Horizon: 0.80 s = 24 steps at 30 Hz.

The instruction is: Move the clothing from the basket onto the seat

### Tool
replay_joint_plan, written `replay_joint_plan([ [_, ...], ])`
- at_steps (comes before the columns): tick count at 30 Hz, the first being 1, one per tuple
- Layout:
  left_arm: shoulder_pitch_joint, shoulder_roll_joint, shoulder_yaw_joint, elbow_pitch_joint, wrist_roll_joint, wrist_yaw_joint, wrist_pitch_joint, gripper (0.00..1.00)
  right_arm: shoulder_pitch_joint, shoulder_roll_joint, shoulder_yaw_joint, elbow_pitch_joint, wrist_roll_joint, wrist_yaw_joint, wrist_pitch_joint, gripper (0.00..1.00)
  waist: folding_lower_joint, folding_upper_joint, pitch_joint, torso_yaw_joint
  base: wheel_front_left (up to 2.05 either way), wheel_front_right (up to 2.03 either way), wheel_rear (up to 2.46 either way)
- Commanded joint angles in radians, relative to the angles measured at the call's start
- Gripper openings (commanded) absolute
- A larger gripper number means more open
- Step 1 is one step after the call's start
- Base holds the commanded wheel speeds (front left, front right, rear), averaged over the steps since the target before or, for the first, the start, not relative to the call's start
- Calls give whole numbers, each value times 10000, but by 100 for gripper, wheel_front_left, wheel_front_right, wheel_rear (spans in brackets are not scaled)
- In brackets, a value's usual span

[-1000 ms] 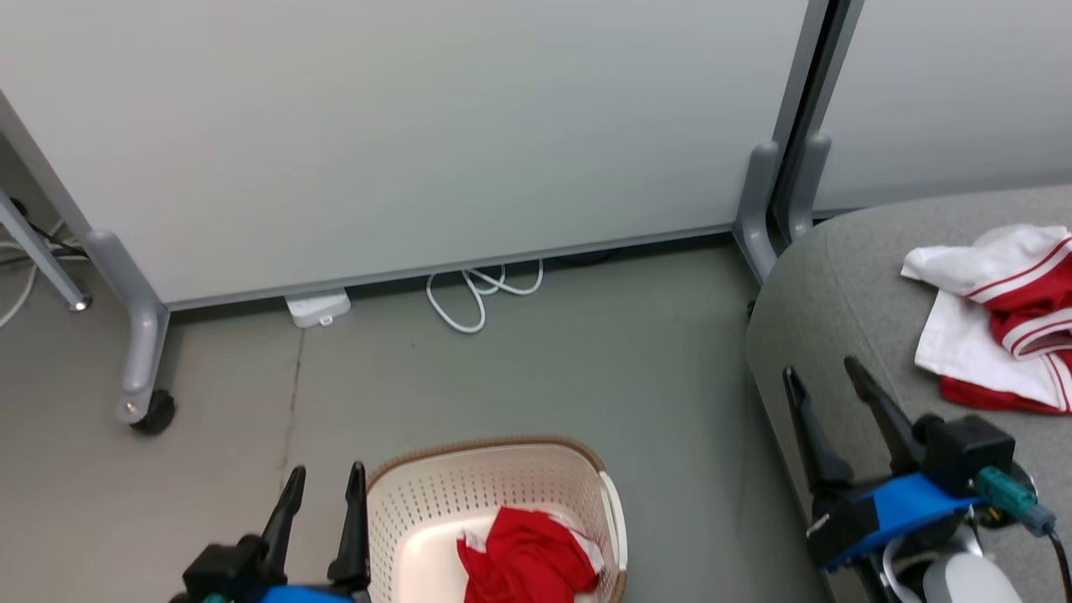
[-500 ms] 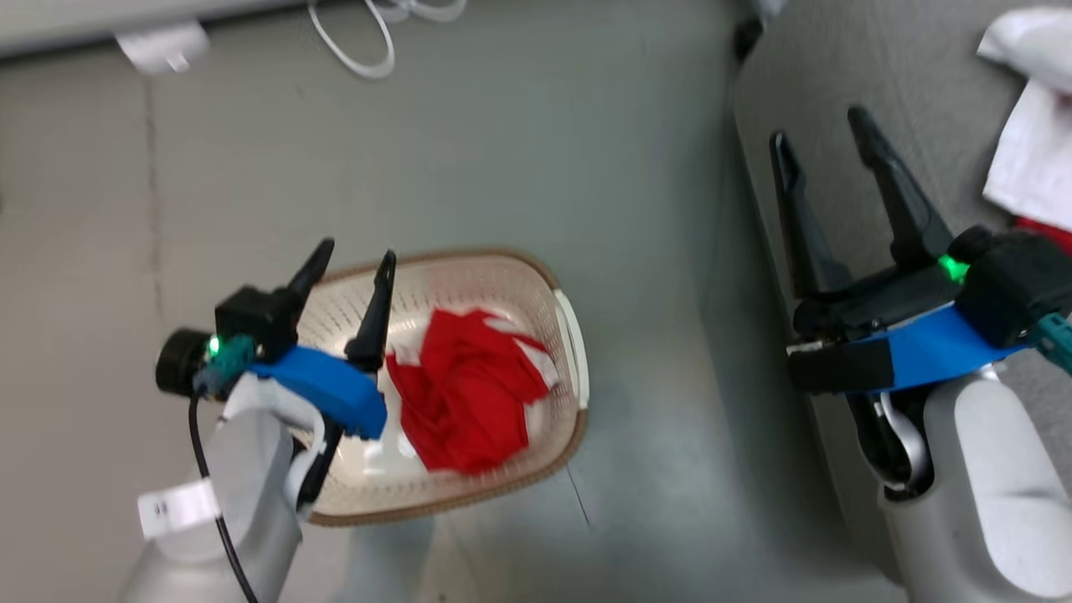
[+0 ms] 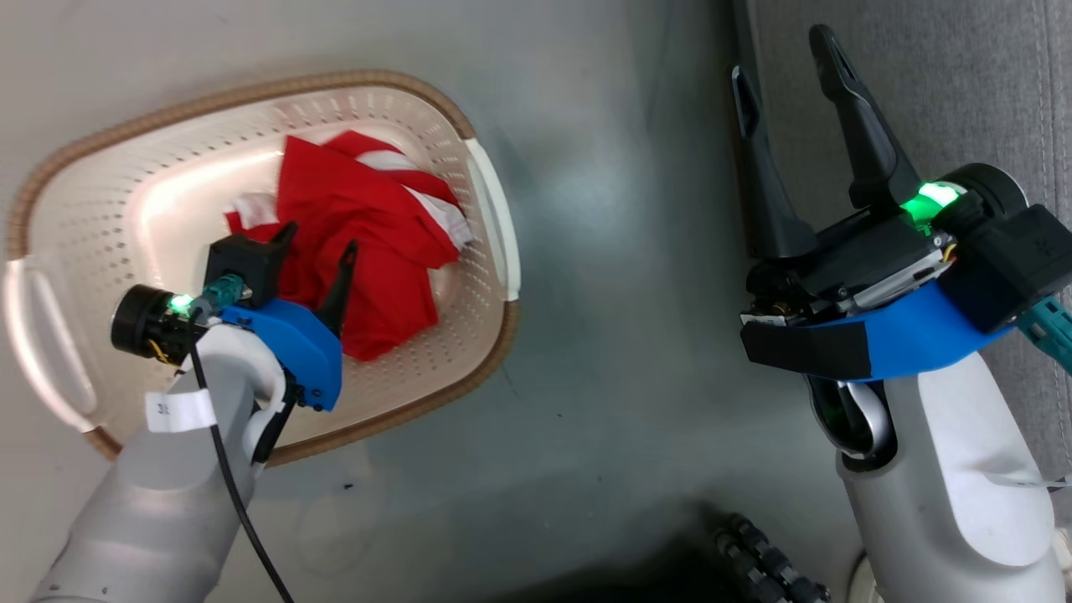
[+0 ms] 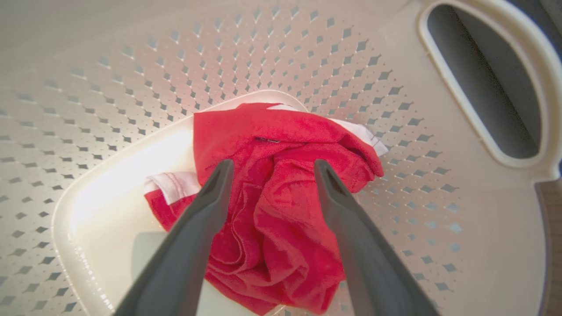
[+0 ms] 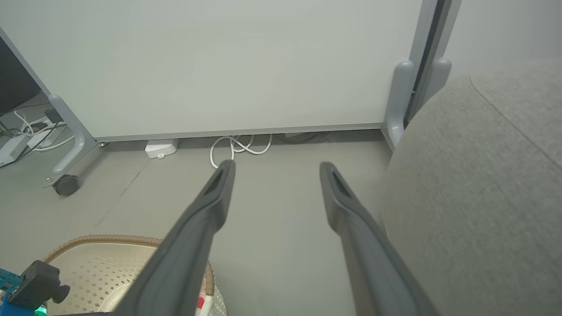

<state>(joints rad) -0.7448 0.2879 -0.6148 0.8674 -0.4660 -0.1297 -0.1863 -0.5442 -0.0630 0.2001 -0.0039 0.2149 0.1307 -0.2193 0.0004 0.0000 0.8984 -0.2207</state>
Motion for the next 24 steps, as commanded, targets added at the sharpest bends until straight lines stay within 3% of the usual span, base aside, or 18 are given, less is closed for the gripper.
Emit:
replay_joint_plan([
  [1, -272, 163, -117, 159, -136, 0, 61, 100, -168, 80, 56, -10, 62, 1, -115, 100, -4, 0, 774, -626, 0, 0, 0],
  [8, -679, 174, -584, 1123, -502, 0, 207, 100, 248, 123, -22, 22, -50, 3, -255, 100, -4, 0, 948, -656, 0, 0, 0],
  [14, -1081, -129, -587, 2166, -498, 390, 399, 100, 682, 134, -126, -197, -88, 1, -256, 100, -4, 0, 893, -657, 0, 0, 0],
  [16, -1193, -276, -604, 2383, -562, 361, 456, 0, 781, 139, -154, -253, -95, 1, -233, 100, -4, 0, 893, -645, 0, 0, 0],
  [24, -1516, -593, -714, 2895, -698, 190, 272, 0, 657, 140, -39, -271, 81, 1, -235, 100, -4, 0, 818, -617, 0, 0, 0],
])
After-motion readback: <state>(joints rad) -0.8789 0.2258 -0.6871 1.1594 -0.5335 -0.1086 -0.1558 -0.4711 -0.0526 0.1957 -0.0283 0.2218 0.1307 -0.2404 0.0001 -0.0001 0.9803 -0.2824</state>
